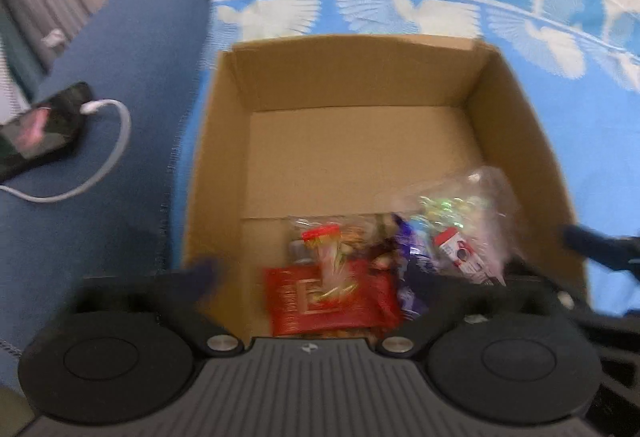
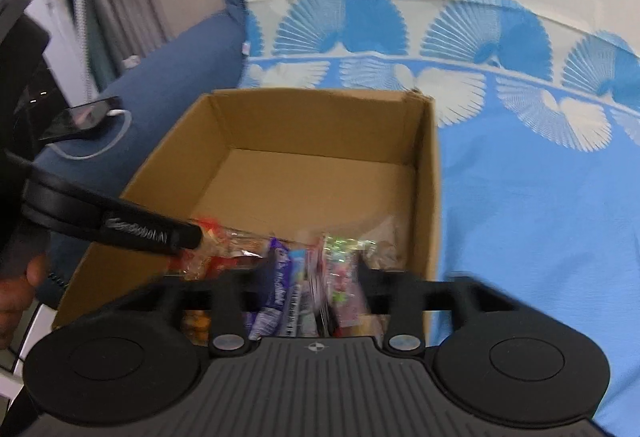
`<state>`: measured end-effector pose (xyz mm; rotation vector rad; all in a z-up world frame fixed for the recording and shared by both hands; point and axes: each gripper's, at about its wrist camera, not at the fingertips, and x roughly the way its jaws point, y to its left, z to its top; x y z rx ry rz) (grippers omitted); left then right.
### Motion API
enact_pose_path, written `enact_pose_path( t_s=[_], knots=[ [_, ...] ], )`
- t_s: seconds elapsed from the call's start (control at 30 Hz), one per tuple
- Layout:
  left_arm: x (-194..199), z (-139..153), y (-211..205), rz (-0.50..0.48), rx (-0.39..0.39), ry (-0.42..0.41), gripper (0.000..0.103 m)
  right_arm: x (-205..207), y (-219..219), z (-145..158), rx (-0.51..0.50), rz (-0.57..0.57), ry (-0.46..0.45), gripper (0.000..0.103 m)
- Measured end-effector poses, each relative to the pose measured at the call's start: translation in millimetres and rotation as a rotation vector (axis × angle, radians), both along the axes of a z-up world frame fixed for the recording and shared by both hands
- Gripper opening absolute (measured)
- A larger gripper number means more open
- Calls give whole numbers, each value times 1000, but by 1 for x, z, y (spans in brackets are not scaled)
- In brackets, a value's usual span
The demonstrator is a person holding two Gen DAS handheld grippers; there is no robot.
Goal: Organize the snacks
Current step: 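Lower both items into the box and open both grippers, then lift both open grippers away from the box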
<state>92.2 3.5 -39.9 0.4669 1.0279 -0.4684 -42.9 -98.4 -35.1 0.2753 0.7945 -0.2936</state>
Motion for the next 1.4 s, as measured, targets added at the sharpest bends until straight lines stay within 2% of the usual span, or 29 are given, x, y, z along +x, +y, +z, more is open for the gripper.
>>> enact_pose_path(
  t_s=[0.03,0.27,0.5,0.6,0.8,0.9,1.03,1.2,1.3,1.4],
  knots=[
    [-2,3,3,-1,-10,-17,103,-1,-1,0,-2,-16,1,78],
    [-21,12,21,16,-29,15,103,-25,11,10,20,-13,3,86],
    [-52,28,51,57,-53,2,103,-61,43,30,-36,-23,-27,98],
    [-71,37,62,52,-47,-37,103,-74,56,37,-57,-16,-41,98],
    [-102,45,85,66,-60,-47,103,-97,78,46,-102,5,-48,100],
    [-116,48,92,67,-59,-84,103,-106,85,50,-112,13,-53,100],
    [-128,55,99,60,-84,-88,103,-117,93,52,-121,26,-62,100],
    [-139,62,109,97,-118,-100,103,-128,101,56,-131,36,-78,100],
    [-143,62,112,90,-114,-97,103,-134,104,60,-138,35,-94,100],
    [-150,64,115,81,-92,-151,103,-136,106,63,-145,35,-107,101]
  ],
)
